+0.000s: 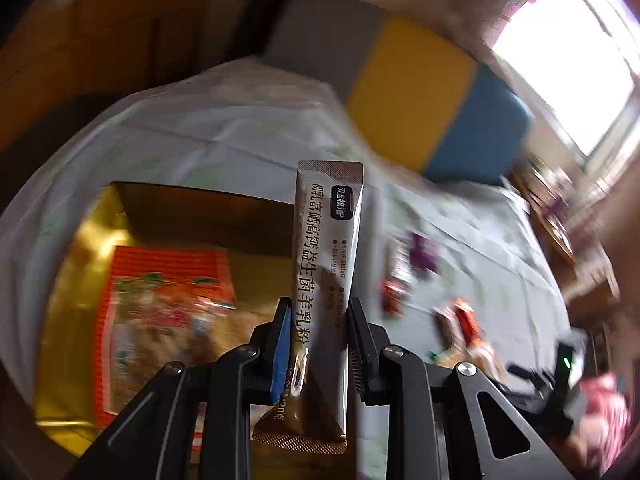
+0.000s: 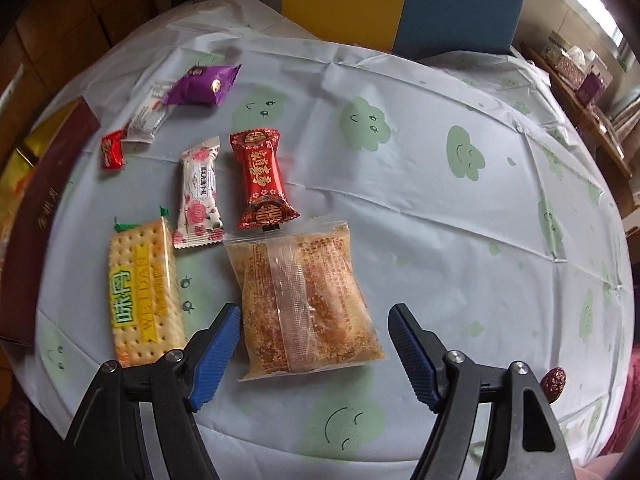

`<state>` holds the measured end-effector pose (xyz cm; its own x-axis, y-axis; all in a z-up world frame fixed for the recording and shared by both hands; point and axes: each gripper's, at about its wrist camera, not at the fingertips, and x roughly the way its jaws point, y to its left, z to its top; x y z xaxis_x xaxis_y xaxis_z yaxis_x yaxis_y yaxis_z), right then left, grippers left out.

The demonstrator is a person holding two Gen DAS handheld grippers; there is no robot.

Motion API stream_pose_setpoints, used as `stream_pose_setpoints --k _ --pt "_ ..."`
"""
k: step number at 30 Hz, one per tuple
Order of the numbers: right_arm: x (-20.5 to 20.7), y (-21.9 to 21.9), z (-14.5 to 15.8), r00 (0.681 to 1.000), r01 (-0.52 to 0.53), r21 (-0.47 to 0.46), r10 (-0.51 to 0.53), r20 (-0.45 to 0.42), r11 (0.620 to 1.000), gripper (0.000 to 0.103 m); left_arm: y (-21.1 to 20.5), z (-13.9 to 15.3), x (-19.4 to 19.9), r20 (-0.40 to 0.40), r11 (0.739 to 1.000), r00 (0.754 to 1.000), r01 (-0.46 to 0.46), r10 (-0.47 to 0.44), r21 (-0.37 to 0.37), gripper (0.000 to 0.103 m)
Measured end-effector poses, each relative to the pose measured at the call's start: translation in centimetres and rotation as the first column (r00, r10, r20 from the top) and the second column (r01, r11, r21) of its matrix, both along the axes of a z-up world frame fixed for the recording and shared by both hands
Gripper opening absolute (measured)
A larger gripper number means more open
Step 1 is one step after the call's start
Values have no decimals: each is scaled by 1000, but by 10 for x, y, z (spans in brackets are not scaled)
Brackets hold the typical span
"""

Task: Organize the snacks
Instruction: 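Place the stick packet in the tray with the left gripper while the right gripper grasps the floss pastry bag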

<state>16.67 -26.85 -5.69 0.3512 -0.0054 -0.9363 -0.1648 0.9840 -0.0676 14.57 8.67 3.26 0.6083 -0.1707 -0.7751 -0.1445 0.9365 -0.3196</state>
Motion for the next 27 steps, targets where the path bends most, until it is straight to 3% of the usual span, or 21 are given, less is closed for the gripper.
stream_pose_setpoints --k 4,8,11,18,27 --pt "4 3 -3 1000 9 -2 -9 8 1000 75 21 -16 17 -54 997 996 -76 75 -31 27" --pt "9 11 -9 1000 -4 -22 4 7 1000 67 14 -37 33 -119 995 991 -66 57 -74 29" --pt "10 17 -13 1000 -12 -42 12 9 999 66 1 -46 35 -140 995 989 -58 45 -86 38" --pt "12 14 -14 1000 -2 -24 2 -3 1000 66 -20 -45 17 -99 998 995 -7 13 64 38" --pt "16 6 -18 1000 11 -3 -11 -10 1000 65 -31 -38 -29 -36 969 999 45 -37 245 40"
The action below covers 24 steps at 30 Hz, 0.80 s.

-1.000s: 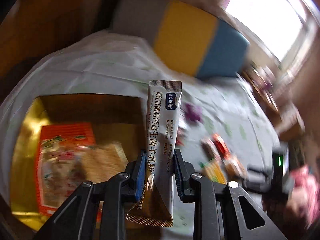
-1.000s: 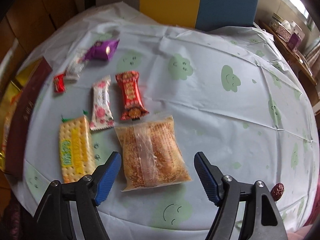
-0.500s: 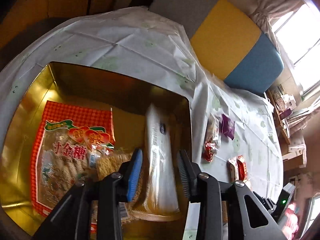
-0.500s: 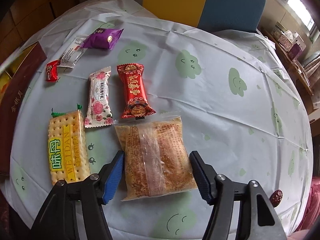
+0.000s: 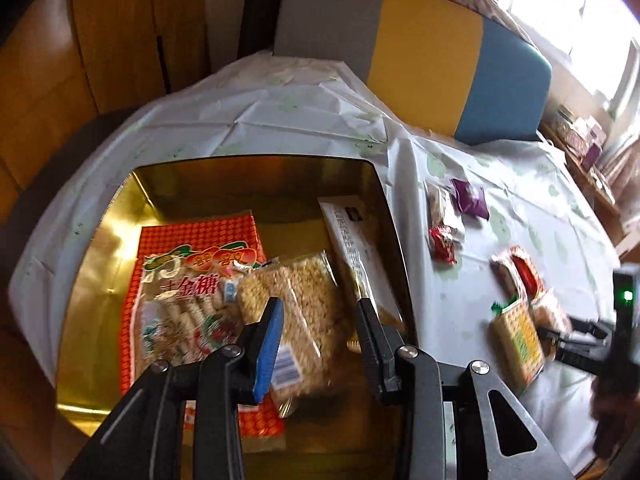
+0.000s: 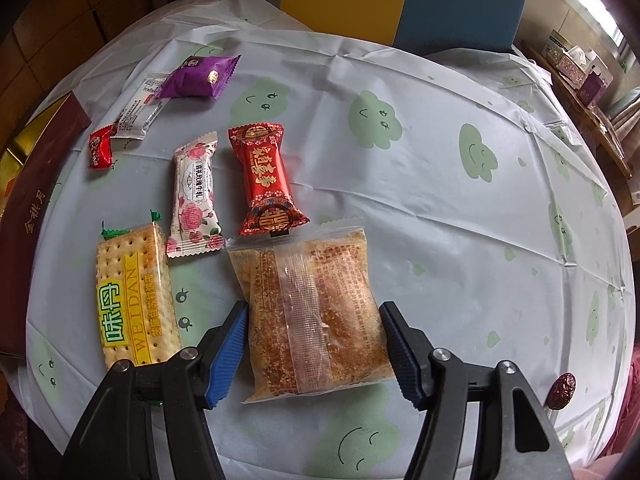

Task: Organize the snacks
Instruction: 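Place the stick packet in the tray with the left gripper while the right gripper grasps the floss pastry bag, then carry the floss pastry bag into the tray and open the right gripper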

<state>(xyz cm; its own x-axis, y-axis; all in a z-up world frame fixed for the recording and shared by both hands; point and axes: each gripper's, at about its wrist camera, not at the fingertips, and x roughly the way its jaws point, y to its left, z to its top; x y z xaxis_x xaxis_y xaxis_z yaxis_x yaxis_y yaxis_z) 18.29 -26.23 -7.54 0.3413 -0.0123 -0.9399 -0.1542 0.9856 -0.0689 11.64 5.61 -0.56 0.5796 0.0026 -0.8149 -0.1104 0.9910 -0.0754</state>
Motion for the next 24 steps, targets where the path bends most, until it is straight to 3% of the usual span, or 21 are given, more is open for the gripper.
stream_pose_setpoints --k 1,3,5,10,17,24 --pt "0 1 0 1000 -3 -3 3 2 1000 64 0 1 -5 8 1000 1000 3 -3 11 42" --pt "-2 3 0 1000 -9 -11 10 8 1000 63 -2 5 -18 45 999 999 -1 -2 53 59" --pt "-4 5 1 1000 -11 -18 12 12 1000 62 -4 8 -28 77 996 997 -7 0 89 65" --pt "-5 6 1 1000 -8 -14 8 12 1000 62 -3 6 -43 78 993 997 -11 2 116 65" --pt "-6 4 5 1000 9 -7 -9 15 1000 62 2 -3 -62 61 988 998 -30 21 150 74" --pt "-8 -14 21 994 83 50 -86 69 995 62 19 -5 -73 70 986 995 -80 70 147 76"
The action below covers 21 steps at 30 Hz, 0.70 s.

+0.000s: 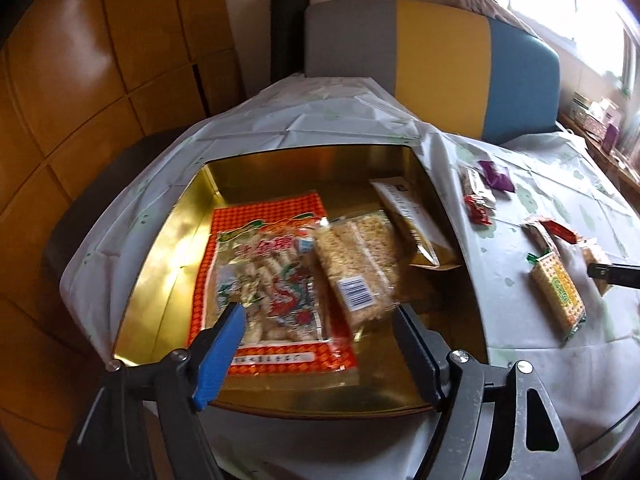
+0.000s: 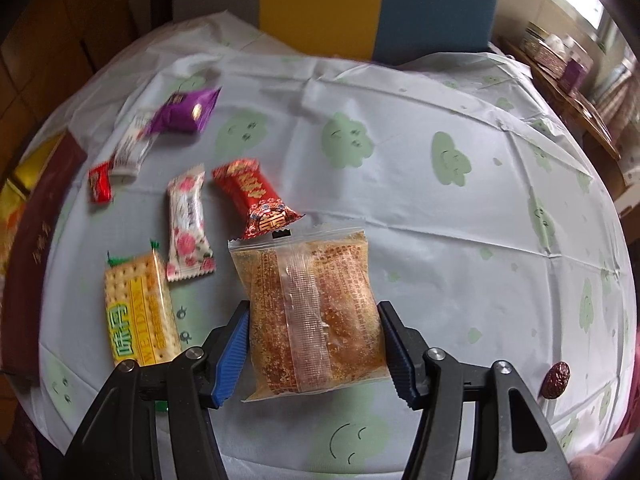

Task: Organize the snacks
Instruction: 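Carry the floss pastry bag into the tray and open the right gripper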

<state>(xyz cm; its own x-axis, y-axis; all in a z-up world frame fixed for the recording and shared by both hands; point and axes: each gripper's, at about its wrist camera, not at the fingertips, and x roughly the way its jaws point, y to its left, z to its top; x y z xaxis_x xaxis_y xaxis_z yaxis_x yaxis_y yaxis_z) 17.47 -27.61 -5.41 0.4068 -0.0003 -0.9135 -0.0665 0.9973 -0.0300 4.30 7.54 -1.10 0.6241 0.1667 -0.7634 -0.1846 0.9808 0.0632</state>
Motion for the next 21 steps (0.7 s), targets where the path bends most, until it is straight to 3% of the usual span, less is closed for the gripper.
stream_pose_setpoints --k 8,19,21 --pt "-14 -5 30 994 35 86 -43 99 996 62 33 -2 -6 9 996 996 -90 90 -26 76" --pt "-42 66 56 982 -153 186 127 141 971 62 54 3 -9 35 990 990 -134 136 -50 76" --pt "-46 87 58 974 -201 192 176 142 961 62 56 4 -10 36 988 989 -144 145 -47 82"
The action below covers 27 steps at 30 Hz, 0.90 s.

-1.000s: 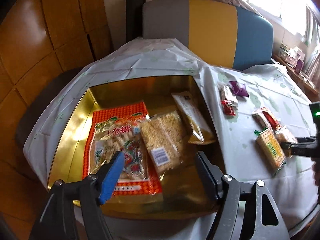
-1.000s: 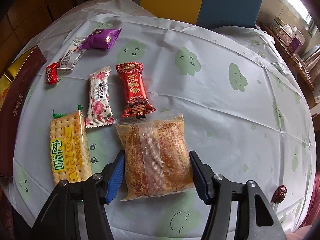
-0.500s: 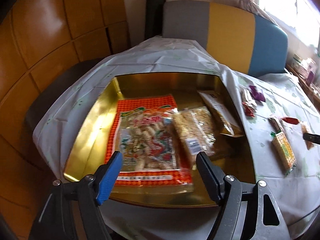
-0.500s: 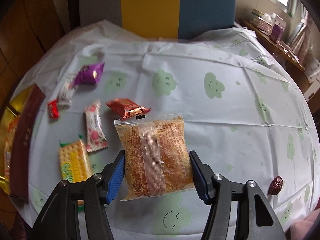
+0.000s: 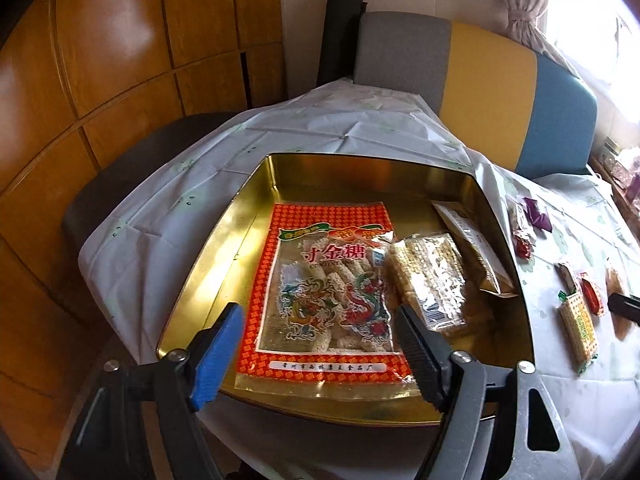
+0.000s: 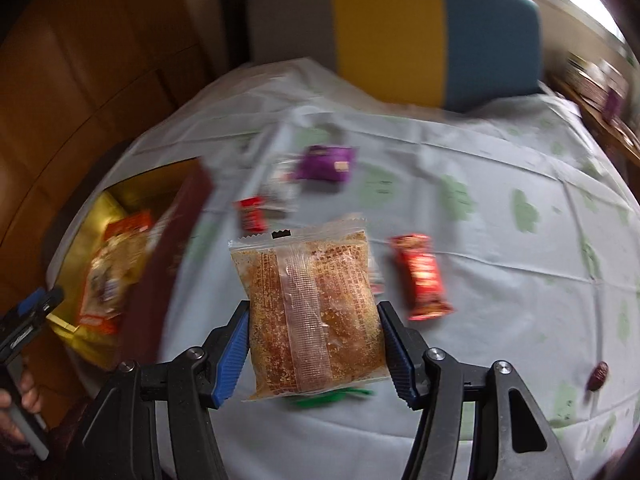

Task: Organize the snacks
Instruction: 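Carry the floss pastry bag into the tray and open the right gripper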

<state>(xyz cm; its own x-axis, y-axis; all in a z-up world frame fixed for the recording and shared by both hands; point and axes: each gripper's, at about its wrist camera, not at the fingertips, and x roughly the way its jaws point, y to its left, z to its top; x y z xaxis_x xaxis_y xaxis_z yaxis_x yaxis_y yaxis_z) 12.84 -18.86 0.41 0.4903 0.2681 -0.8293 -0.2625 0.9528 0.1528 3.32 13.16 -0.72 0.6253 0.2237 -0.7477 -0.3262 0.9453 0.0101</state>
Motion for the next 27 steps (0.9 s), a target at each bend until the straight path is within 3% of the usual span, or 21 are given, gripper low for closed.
stream_pose_setpoints --k 11,16,20,27 --pt "-26 128 21 961 -275 106 274 27 955 62 18 2 -6 20 999 998 -51 52 -16 82" --pt "-30 167 8 938 -346 93 348 -3 934 64 23 -1 -7 12 998 998 -61 61 -20 82" --pt "-32 171 -2 937 -347 75 349 -23 935 67 25 -3 -8 12 998 998 -64 64 -21 82" --pt "-33 136 -3 953 -300 74 302 -18 951 67 16 -2 -8 16 1000 999 -31 31 -3 82"
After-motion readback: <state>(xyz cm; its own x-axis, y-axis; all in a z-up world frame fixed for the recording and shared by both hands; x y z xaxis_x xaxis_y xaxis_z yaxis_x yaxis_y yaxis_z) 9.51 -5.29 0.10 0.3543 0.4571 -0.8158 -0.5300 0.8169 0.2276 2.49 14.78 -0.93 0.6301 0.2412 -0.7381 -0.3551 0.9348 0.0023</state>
